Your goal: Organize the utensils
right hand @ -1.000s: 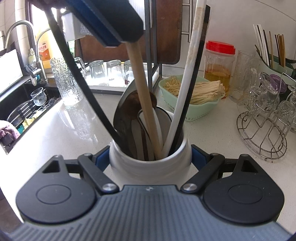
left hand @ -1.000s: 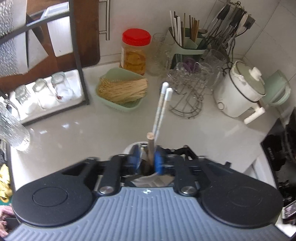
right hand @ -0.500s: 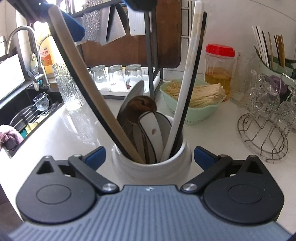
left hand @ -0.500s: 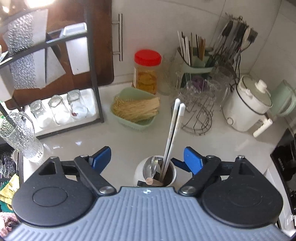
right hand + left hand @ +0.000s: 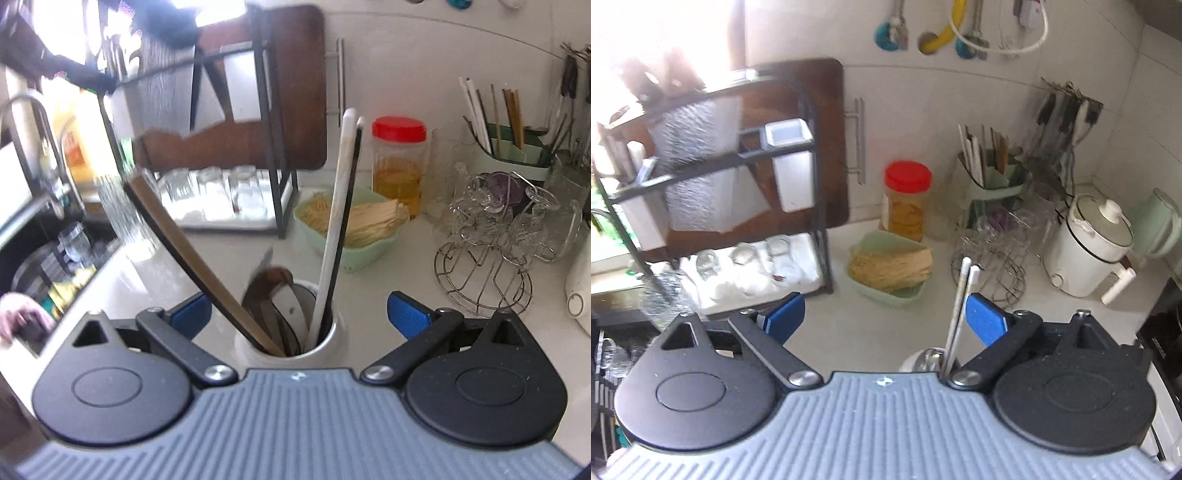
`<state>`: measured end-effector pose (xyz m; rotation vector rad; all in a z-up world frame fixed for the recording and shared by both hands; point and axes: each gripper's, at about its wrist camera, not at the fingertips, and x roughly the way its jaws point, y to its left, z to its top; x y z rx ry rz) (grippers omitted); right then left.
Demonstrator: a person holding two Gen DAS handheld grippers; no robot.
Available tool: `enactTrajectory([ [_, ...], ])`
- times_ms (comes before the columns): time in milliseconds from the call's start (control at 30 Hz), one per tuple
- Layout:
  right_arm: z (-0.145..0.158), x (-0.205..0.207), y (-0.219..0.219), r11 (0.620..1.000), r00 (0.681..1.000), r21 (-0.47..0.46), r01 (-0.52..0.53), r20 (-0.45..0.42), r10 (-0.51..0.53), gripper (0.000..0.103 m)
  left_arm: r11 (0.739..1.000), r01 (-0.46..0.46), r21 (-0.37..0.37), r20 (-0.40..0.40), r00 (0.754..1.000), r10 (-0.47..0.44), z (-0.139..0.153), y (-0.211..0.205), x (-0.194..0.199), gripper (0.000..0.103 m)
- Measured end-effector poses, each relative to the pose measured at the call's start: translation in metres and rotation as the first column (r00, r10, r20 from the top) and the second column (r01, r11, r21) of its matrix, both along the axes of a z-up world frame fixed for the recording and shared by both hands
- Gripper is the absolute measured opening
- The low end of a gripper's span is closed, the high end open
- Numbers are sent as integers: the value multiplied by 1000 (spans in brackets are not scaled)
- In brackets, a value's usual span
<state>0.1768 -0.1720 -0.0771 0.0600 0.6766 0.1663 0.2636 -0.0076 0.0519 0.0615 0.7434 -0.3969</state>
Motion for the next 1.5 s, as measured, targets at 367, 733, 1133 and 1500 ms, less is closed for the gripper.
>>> enactTrajectory([
  [367, 68, -30, -35, 994, 988, -6, -109, 110, 109, 103, 960, -267, -77, 39, 962, 271, 23, 15, -58, 97],
  [733, 112, -74, -61, 992, 975, 33, -123, 188, 115, 103, 915, -391, -98, 94, 912, 399, 38, 17, -139, 97],
  [1133, 111, -130, -78, 989, 976, 78, -123, 192, 106, 103, 913, -400, -79, 84, 910, 406, 14, -9, -205, 98],
  [1500, 102, -174, -101, 990, 983, 93, -110, 156, 95, 103, 911, -406, -73, 72, 909, 411, -3, -34, -259, 98],
])
